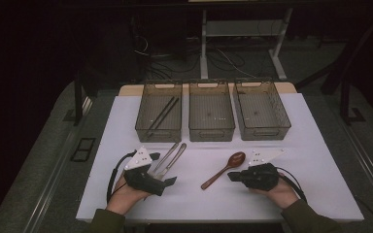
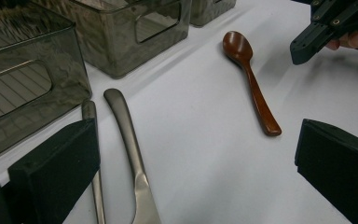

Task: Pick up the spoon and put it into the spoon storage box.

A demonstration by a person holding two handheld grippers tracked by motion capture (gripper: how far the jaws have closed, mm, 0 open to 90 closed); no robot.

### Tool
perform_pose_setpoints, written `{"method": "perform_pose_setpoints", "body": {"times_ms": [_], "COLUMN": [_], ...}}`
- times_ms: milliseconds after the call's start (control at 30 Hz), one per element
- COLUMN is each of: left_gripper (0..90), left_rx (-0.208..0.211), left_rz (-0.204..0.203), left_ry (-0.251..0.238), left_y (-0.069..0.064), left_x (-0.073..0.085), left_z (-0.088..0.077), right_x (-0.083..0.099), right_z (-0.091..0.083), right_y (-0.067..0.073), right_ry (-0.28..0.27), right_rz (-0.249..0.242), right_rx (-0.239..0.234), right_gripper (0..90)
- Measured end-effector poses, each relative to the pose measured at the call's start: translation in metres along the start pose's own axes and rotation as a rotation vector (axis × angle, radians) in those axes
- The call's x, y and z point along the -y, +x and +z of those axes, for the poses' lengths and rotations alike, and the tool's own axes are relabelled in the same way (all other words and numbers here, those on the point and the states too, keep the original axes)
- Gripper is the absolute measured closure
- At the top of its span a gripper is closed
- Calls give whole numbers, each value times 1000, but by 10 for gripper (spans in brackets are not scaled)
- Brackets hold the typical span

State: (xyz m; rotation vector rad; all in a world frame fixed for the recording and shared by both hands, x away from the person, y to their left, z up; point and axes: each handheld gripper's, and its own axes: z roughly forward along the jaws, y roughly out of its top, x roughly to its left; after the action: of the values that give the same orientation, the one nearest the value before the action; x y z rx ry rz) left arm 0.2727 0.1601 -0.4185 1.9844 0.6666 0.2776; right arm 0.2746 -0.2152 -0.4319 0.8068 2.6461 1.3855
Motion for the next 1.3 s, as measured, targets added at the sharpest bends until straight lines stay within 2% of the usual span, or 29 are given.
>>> {"method": "perform_pose_setpoints", "body": {"times_ms": [167,333,600,833,1033,1300], "left_gripper": [0,0,0,0,0,0], "left_rx": [4,4,5,2,8,8], "left_rz": [0,-1,13,8,4,5], "left_ry": [-4,0,6,4,3,1], "left_y": [0,-1,0,1,1,1], "left_x": [-1,0,-1,-1,-1,-1], "left_z": [0,1,1,1,1,1], "right_x": [-3,-5,-8,-10,-12,-14], "right_z": [11,22,36,47,55,55], "right_y": [3,8,6,7,5,3], "right_ry": [8,31,48,62,69,71], "right_rz": [-8,-38,-46,-62,-67,-74], "right_rx": [-19,-34,-47,-60,-52,-30], "right_gripper": [886,886,886,886,886,886]}}
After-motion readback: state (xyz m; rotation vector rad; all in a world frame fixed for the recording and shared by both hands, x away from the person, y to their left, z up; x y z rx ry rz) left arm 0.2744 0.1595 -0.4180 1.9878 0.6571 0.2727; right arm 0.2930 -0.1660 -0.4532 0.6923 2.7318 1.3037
